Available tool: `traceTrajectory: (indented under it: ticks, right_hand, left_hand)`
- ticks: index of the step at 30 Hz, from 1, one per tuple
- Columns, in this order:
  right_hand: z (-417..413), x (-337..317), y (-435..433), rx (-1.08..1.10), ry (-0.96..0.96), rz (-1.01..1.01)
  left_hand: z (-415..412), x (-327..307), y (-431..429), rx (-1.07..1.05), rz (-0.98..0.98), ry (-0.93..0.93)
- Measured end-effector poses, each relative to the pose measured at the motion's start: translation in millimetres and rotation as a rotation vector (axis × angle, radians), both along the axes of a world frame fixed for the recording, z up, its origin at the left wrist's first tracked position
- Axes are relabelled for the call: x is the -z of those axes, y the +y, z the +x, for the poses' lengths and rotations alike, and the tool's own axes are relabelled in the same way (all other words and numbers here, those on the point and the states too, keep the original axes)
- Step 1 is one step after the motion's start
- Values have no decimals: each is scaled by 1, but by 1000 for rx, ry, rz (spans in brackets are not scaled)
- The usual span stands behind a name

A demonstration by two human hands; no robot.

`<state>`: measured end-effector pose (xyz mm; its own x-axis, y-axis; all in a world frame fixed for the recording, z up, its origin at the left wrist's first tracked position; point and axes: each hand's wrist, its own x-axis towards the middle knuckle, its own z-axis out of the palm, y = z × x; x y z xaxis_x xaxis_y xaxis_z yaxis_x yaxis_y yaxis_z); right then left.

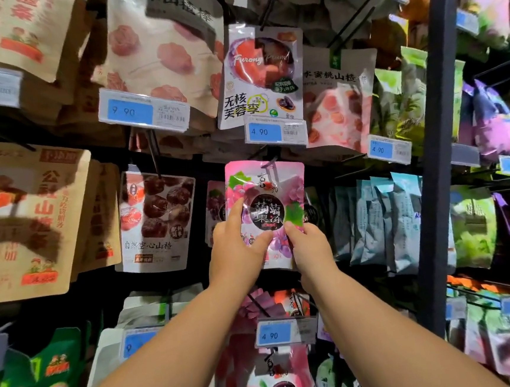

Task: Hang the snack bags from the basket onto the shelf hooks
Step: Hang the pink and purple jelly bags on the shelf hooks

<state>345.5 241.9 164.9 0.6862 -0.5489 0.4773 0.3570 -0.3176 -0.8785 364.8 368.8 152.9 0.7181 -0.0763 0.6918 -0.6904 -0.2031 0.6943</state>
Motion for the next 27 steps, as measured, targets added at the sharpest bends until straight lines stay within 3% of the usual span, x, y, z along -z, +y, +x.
traceTrajectory:
  ticks: [6, 9, 13, 19, 22, 27]
  right_hand:
    - [-10, 11, -8, 28, 4, -79]
    - [-19, 20, -13, 30, 44, -139]
    - [-33, 33, -20, 2, 58, -142]
    - [-72, 57, -46, 32, 49, -177]
    - [-99, 79, -69, 90, 84, -214]
    - [-155, 134, -134, 184, 203, -191]
  left_hand:
    - [-4, 24, -8, -95, -22, -1]
    - [-12, 33, -14, -283, -23, -13]
    - [-28, 45, -20, -380, -26, -140]
    - [-58, 77, -53, -149, -33, -337]
    - [-78, 103, -83, 93, 16, -177]
    - [-107, 160, -150, 316, 199, -29]
